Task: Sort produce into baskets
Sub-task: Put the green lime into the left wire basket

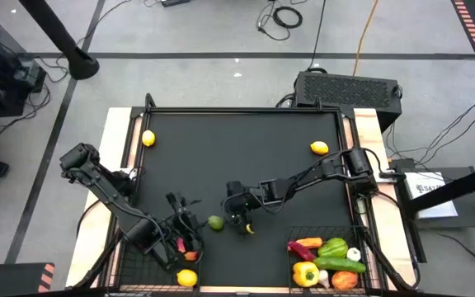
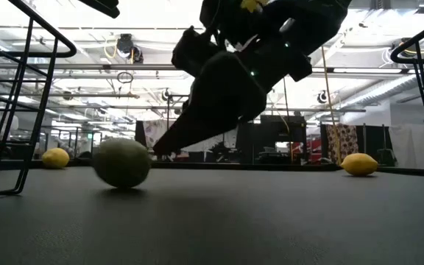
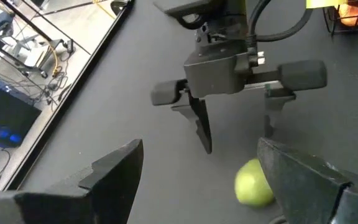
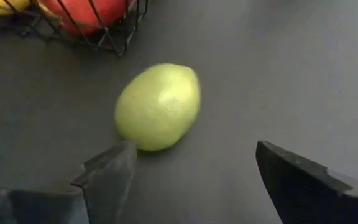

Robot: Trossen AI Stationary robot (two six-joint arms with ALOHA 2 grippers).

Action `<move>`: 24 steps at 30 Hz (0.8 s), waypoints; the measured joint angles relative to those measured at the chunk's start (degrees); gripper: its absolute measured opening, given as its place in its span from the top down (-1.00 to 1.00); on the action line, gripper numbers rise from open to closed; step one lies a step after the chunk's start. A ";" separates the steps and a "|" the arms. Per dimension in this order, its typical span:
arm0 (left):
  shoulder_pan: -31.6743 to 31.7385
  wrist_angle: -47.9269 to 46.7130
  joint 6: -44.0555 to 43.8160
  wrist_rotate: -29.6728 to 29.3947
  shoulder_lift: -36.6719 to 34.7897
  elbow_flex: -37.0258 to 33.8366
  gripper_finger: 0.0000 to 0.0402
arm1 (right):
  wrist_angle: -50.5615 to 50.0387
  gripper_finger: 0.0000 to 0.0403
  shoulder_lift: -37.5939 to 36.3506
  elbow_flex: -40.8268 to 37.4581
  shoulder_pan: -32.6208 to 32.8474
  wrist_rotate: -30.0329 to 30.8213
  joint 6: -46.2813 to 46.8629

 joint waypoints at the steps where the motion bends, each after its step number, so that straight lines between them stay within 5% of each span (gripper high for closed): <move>1: 0.00 -0.01 0.00 0.00 0.00 0.00 -0.61 | 0.07 -0.63 0.00 0.00 0.32 0.19 0.74; 14: 0.00 -0.48 0.30 0.00 0.00 0.00 -0.61 | 9.81 -0.92 0.48 0.03 4.17 -0.76 11.55; 24: 0.51 -1.73 0.17 -1.01 0.00 0.00 -0.61 | 10.68 -0.91 1.65 1.60 8.19 8.67 11.55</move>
